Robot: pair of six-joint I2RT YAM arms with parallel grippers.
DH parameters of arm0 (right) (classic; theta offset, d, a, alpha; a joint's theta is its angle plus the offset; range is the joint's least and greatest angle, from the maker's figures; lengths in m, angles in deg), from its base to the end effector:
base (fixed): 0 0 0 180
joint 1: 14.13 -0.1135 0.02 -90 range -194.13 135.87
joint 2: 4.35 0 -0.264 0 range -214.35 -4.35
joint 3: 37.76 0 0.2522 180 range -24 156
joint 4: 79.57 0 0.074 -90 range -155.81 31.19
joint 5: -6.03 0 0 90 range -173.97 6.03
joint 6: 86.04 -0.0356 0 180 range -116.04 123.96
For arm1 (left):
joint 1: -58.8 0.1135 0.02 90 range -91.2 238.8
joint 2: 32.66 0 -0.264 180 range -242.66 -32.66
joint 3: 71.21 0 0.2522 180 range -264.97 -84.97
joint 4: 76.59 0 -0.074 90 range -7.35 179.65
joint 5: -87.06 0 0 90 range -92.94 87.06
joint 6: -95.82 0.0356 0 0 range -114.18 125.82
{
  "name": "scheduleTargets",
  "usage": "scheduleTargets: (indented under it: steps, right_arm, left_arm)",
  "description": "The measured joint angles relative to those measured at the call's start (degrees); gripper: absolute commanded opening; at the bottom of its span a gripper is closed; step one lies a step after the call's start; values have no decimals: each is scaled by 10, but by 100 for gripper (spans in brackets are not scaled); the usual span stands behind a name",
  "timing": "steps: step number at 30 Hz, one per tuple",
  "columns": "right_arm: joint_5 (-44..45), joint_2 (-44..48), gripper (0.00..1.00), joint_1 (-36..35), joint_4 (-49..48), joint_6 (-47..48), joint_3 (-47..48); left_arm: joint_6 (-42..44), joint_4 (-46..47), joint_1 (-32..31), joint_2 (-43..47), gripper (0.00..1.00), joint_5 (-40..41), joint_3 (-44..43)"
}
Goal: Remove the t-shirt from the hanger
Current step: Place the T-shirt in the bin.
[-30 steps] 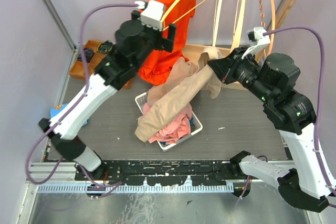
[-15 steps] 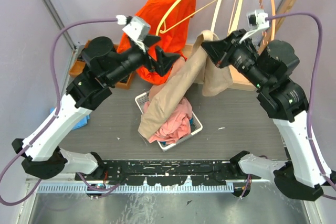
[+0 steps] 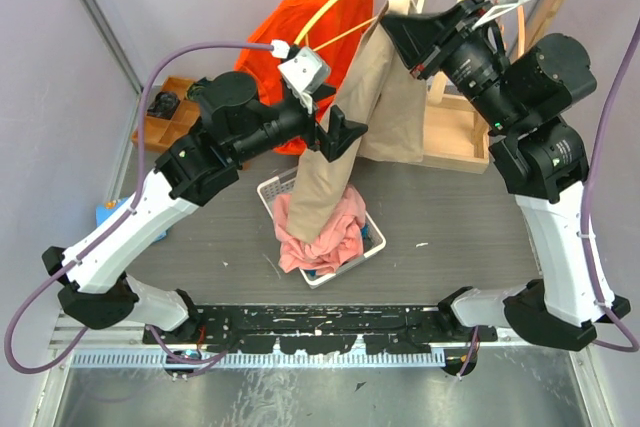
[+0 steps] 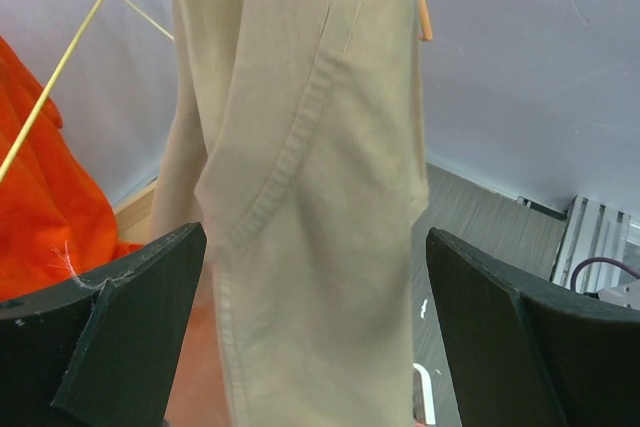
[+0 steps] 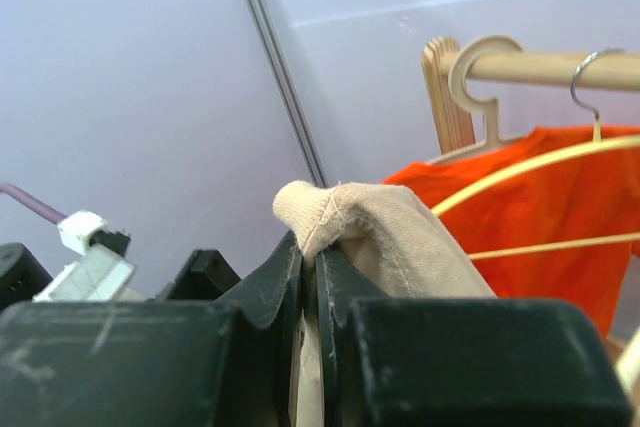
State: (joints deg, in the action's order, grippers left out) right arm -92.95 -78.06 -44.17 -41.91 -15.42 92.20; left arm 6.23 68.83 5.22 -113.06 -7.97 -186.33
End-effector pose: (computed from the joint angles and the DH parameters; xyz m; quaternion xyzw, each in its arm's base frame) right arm 0.1613 0.0997 0.6114 -0.1173 0.5734 0.3799 0.7163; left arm 0.1713 -0.2374 0.5177 0.3479 0.6146 -0.3442 0.6186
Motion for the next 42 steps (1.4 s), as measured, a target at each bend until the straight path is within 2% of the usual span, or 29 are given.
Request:
scheduleTargets:
  steps: [12,25,36,38,42]
  right_arm:
    - [0,-32,1,0,-72,-7,51]
    - [1,-43,0,0,-81,-20,71]
    - [7,-42,1,0,-90,-34,72]
    - [9,-39,1,0,-91,-35,71]
    - [15,-31,1,0,-94,-35,69]
  left_arm:
    - [41,29,-36,-6,98,65,2]
    - [56,91,-79,-107,98,81,-11]
    - [44,159,-87,-148,100,125,-31]
    - [38,172,-87,-151,91,131,-31]
    - [22,197,-87,-164,61,148,-43]
